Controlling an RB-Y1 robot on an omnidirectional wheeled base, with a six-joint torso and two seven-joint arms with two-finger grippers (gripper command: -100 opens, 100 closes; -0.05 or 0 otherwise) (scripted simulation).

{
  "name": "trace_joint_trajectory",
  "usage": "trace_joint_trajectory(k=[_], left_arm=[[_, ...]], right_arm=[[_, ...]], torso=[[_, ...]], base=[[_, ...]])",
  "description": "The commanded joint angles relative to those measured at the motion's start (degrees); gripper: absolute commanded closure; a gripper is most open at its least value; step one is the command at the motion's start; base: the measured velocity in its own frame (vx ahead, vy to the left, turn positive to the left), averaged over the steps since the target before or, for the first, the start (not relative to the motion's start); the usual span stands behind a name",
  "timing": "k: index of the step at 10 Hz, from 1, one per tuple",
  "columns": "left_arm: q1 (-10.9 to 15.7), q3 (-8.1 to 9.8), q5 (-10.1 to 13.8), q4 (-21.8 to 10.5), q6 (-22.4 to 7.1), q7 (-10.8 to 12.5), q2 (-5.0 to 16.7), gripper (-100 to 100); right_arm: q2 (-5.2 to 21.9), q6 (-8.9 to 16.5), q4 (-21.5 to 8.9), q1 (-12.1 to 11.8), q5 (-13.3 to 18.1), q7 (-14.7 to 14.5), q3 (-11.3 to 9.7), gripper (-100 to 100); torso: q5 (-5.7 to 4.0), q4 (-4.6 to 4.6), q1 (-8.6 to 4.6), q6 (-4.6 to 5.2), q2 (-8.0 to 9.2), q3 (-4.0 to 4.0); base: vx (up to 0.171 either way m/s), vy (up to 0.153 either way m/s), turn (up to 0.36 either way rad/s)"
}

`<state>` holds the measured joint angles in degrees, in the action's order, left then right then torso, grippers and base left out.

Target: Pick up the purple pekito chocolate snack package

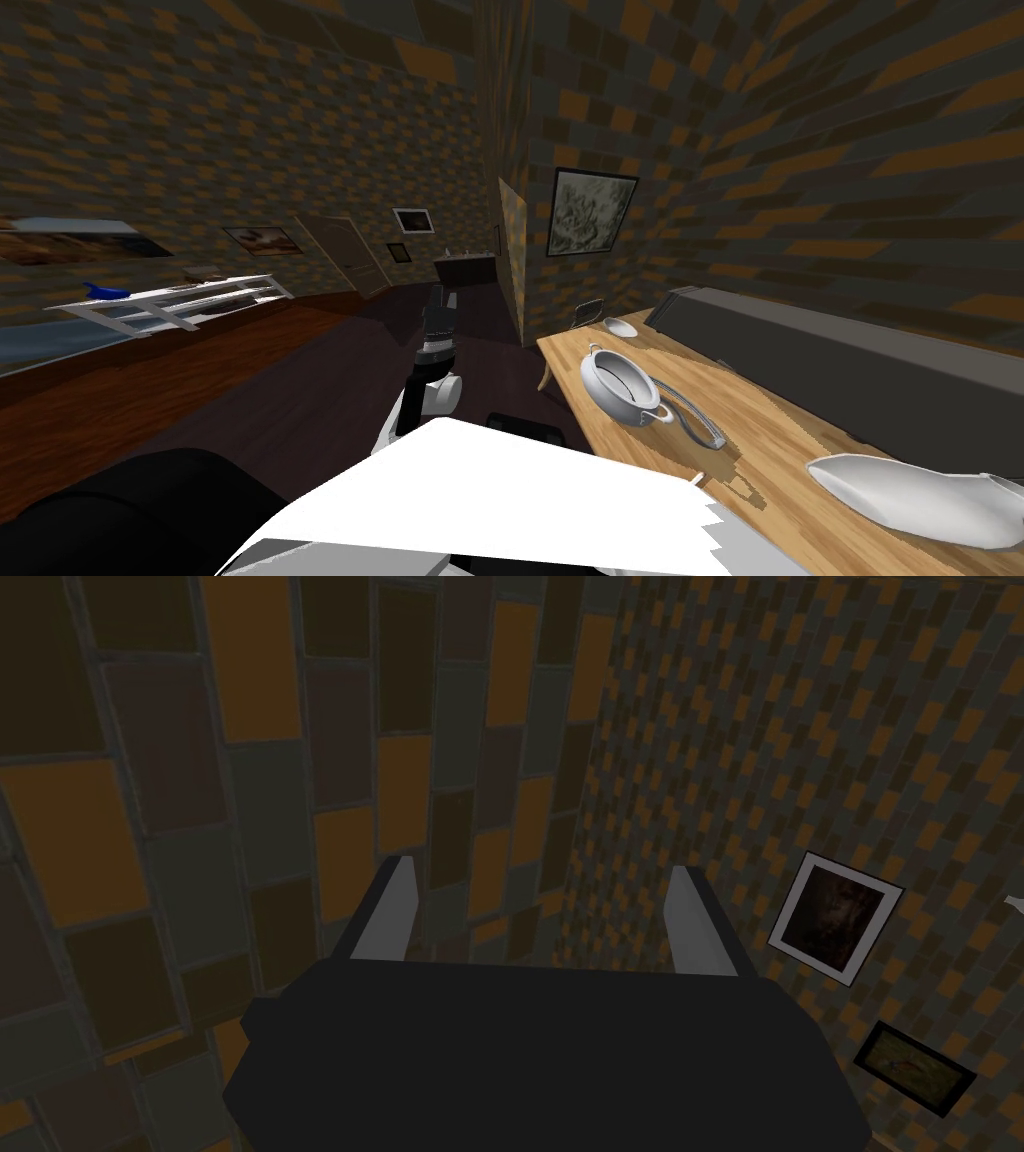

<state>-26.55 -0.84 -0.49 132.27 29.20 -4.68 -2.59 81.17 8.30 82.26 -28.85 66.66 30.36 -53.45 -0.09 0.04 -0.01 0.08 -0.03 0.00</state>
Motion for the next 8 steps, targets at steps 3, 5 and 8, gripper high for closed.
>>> trace_joint_trajectory(k=[3, 5, 8], left_arm=[[0.0, 0.0, 0.0, 0.0, 0.0, 0.0, 0.0, 0], [0.0, 0.0, 0.0, 0.0, 0.0, 0.0, 0.0, 0], [0.0, 0.0, 0.0, 0.0, 0.0, 0.0, 0.0, 0]], right_arm=[[-1.3, -5.3, -3.4, 0.7, 1.6, -1.8, 4.3, 100], [-2.1, -8.4, -5.7, 2.0, 1.5, -3.7, 6.4, 100], [-2.8, -12.0, -7.9, 3.4, 1.4, -5.6, 8.5, 100]], torso=[[0.01, 0.0, 0.04, 0.02, 0.06, 0.03], [0.02, 0.0, 0.04, -0.02, 0.02, 0.01], [0.0, -0.02, 0.01, 0.01, 0.04, 0.02]], base=[[-0.024, 0.049, -0.071], [-0.019, 0.047, -0.067], [-0.02, 0.033, -0.048]])
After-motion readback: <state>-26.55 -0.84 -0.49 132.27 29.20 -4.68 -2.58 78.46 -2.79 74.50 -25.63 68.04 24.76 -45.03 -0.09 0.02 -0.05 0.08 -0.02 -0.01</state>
